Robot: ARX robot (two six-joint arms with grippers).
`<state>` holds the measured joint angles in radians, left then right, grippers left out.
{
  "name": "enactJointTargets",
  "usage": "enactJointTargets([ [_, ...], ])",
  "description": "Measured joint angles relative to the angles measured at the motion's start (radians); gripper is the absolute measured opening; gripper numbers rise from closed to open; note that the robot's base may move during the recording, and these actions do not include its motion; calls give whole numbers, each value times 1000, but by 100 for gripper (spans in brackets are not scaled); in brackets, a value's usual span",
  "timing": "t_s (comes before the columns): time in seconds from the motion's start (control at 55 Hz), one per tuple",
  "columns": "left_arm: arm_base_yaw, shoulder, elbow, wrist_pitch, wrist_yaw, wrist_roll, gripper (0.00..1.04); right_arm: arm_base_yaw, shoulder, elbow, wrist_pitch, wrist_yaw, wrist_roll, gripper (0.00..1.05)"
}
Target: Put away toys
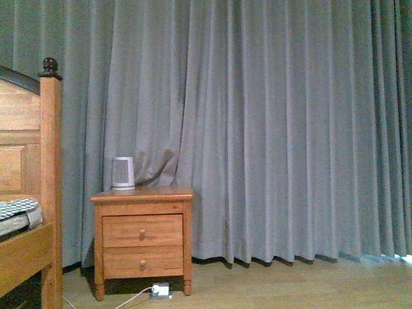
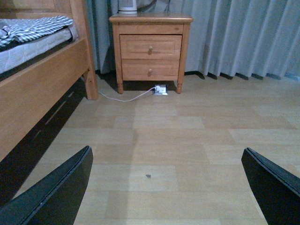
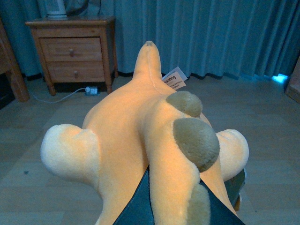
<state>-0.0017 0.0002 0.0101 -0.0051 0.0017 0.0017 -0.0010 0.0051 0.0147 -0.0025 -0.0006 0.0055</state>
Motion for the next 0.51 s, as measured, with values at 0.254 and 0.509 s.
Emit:
enactJointTargets([
  [0.254, 0, 0, 0, 0, -1, 0, 98, 0, 0, 0, 0, 0, 0, 6],
  [0.509, 0, 0, 0, 0, -1, 0, 98, 0, 0, 0, 0, 0, 0, 6],
])
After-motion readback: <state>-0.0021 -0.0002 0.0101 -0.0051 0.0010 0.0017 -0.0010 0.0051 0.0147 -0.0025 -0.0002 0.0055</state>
